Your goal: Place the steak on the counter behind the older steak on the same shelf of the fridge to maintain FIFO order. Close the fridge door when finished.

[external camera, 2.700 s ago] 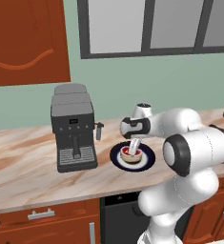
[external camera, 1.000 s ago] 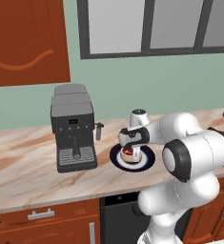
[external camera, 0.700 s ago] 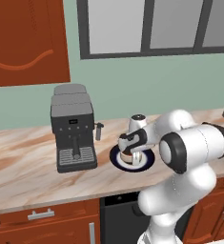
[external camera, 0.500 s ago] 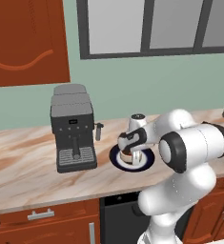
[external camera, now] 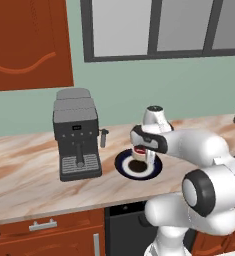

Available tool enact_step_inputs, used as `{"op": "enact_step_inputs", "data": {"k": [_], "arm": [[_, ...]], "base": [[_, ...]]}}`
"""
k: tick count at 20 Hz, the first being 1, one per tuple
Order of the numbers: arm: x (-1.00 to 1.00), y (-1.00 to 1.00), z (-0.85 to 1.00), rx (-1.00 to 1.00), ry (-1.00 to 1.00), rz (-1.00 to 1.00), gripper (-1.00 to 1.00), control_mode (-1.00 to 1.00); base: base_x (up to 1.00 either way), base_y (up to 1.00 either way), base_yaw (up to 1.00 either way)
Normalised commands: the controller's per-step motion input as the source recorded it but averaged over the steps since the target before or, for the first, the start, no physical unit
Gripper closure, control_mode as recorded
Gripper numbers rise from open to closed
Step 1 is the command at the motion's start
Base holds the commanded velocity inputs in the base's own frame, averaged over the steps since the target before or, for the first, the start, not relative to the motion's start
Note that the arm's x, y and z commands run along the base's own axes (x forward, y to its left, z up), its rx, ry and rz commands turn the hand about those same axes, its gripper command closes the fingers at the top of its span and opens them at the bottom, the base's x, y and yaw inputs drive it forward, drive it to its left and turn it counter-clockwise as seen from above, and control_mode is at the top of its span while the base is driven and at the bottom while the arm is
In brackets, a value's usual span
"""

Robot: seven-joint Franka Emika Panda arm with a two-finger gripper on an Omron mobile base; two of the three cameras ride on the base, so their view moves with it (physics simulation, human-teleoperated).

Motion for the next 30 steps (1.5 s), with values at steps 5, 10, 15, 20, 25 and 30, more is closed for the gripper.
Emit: {"op": "enact_step_inputs", "data": {"k": [5, 10, 15, 20, 25, 30], "arm": [[-0.41, -0.18, 1.0, 0.03, 0.0, -0.01, 1.0, -1.0], [-0.42, -0.03, 1.0, 0.0, 0.0, 0.0, 1.0, -1.0], [-0.61, 0.0, 0.82, 0.0, -0.02, -0.02, 1.0, -1.0], [-0.16, 0.04, -0.13, -0.03, 0.01, 0.0, 1.0, -1.0], [-0.99, -0.08, -0.04, 0.0, -0.16, 0.0, 1.0, -1.0], [0.0, 0.0, 0.0, 0.0, 0.0, 0.0, 1.0, 1.0]], "base": [[0.0, 0.0, 0.0], [0.0, 0.0, 0.0], [0.0, 0.0, 0.0], [0.0, 0.0, 0.0], [0.0, 0.0, 0.0], [-0.71, -0.39, 0.0]]}}
